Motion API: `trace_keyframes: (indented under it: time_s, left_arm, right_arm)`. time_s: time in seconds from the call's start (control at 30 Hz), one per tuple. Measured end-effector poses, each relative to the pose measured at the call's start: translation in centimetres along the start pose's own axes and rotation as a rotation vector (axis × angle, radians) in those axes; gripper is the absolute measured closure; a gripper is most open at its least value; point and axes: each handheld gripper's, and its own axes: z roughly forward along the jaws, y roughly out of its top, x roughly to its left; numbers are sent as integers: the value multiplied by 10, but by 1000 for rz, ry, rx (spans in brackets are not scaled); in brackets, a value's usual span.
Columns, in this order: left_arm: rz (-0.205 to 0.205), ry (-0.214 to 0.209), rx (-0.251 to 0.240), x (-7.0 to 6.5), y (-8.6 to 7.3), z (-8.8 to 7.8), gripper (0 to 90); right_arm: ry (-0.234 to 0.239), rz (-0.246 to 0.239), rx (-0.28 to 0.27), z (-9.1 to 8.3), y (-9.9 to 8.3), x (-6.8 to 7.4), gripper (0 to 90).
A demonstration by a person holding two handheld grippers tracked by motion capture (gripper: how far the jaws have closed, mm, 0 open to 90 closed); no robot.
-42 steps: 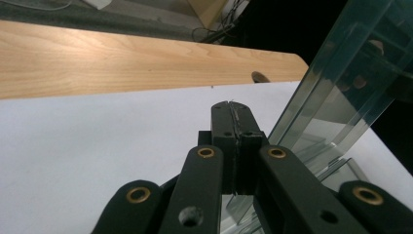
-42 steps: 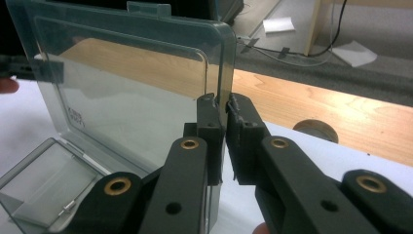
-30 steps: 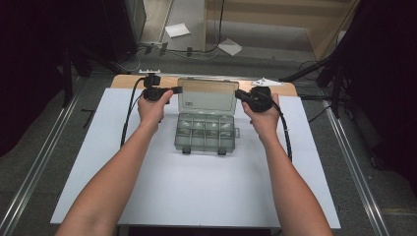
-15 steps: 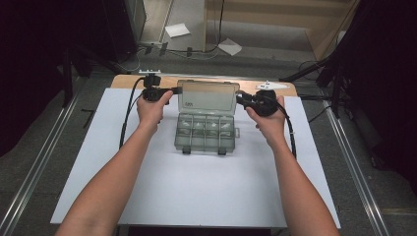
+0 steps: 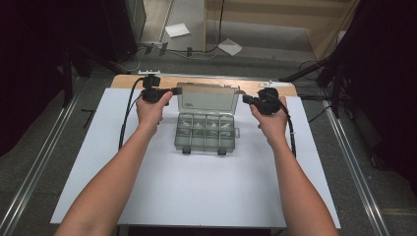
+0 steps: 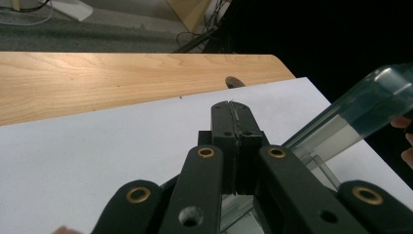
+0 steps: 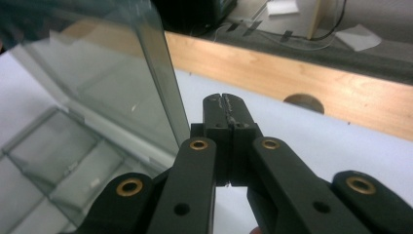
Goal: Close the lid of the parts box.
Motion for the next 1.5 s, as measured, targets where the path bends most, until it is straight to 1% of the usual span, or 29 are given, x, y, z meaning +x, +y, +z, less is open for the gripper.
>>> trace_keyframes:
  time_s: [0.07,0.17,0.2,0.27,0.3,0.37,0.43,0.57,0.63,0.77,0.9,0.93,1.03,1.1,1.13,1.33,1.37,1.5]
  left_arm:
    - [5,2,3,-2,-1,-1,898]
    - [12,-4,-7,-4,-2,-3,898]
    - [18,-2,-1,-5,-3,-4,898]
    - [30,0,-5,-7,-4,-6,898]
    - [36,2,-7,-9,-4,-6,898]
    - [42,-1,-13,-11,-6,-8,898]
    - [51,-3,-19,-13,-7,-9,898]
    - [53,-3,-22,-15,-11,-13,897]
    - [57,1,-28,-16,-14,-14,897]
    - [64,-6,-30,-18,-21,-18,898]
    - [81,-10,-30,-22,-28,-23,897]
    - [92,-10,-28,-23,-30,-24,897]
    - [93,-9,-38,-25,-36,-28,897]
    - [104,-6,-36,-26,-39,-31,897]
    - [101,-6,-35,-27,-41,-32,897]
    - [128,-2,-34,-31,-51,-36,897]
    - [130,-7,-34,-32,-52,-36,897]
    - [142,-3,-37,-36,-56,-38,897]
  right_arm:
    - [-13,21,-15,-1,5,4,900]
    - [-35,42,-57,-4,12,8,900]
    - [-37,49,-72,-5,14,8,900]
    - [-20,68,-91,-8,17,10,900]
    - [-14,68,-98,-9,18,11,900]
    - [-10,57,-107,-11,19,13,900]
    - [-11,44,-102,-12,19,16,900]
    - [9,36,-93,-13,16,19,900]
    - [15,22,-95,-12,14,21,900]
    - [28,7,-96,-13,7,25,900]
    - [46,-12,-104,-15,0,30,900]
    - [48,-20,-105,-15,-2,31,900]
    - [52,-33,-104,-17,-7,34,900]
    - [51,-43,-106,-19,-11,36,900]
    - [56,-44,-107,-20,-13,37,900]
    - [66,-65,-104,-23,-24,43,900]
    - [69,-63,-105,-24,-26,44,900]
    - [76,-66,-104,-25,-32,47,900]
